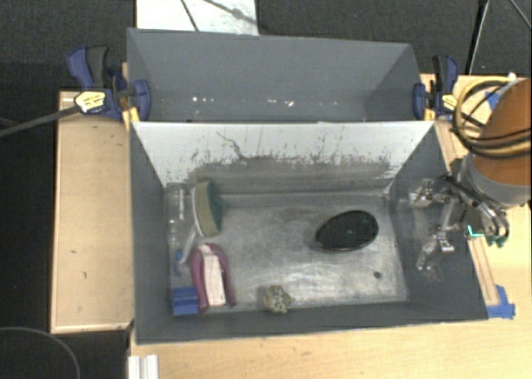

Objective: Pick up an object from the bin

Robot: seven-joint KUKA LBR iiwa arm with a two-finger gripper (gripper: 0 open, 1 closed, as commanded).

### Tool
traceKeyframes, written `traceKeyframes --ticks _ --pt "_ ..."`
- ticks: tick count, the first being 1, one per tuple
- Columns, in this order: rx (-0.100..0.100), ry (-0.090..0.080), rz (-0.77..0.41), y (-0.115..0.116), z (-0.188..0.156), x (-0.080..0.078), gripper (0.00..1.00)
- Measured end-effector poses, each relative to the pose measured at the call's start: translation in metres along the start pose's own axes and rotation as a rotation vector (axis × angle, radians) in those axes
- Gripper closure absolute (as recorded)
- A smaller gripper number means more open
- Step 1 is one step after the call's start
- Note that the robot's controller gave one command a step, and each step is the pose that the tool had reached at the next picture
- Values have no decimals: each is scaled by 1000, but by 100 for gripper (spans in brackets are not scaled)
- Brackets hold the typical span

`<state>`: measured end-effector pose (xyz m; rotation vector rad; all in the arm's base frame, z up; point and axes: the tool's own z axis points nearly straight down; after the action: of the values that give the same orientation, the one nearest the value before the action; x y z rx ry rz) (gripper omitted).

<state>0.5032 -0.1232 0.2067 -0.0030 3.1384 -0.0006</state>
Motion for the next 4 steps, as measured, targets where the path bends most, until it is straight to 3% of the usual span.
traceKeyframes --ticks 1,2,3,4 --pt "0 0 0 0 0 0 100" --pt "0 0 -3 0 0 0 0" --pt "-2 -6 83 71 131 -46 0" --pt "2 -7 82 67 127 -46 100"
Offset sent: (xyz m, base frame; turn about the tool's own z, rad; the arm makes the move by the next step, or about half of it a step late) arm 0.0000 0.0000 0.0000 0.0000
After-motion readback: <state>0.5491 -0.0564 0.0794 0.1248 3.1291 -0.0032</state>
